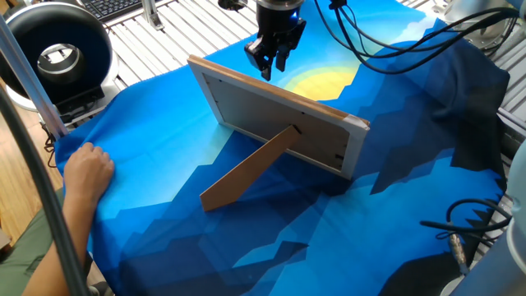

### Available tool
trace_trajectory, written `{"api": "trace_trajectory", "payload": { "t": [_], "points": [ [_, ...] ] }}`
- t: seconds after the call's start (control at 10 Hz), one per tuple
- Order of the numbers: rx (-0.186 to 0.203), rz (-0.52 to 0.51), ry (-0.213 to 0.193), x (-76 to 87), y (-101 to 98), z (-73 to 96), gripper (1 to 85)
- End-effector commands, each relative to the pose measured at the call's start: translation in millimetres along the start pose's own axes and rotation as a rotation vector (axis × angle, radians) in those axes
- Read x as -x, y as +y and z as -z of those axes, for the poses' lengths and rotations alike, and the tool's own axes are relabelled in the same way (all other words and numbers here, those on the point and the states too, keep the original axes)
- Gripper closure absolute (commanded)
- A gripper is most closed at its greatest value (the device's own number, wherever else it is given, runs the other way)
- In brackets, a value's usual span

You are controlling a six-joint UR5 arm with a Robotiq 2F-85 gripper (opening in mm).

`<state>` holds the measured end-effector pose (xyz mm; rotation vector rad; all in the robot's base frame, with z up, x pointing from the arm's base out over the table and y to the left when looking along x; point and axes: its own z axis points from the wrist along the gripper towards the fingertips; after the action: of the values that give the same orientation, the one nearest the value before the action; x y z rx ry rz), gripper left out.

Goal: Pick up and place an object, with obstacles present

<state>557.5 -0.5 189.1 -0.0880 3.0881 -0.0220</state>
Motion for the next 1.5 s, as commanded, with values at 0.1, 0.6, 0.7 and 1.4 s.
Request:
{"api": "trace_trajectory", "payload": {
  "t": [0.1,0.6,0.7,1.4],
  "points": [
    [0.005,0.010,-0.016,3.3,0.5,0.1,84.3],
    [0.014,0.069,-0.066,-1.9,-16.3,-20.2,84.3],
    [0.018,0.070,-0.068,-4.0,-16.9,-23.2,84.3],
    [0.066,-0.035,0.077,-50.8,-10.0,-32.5,84.3]
  ]
}}
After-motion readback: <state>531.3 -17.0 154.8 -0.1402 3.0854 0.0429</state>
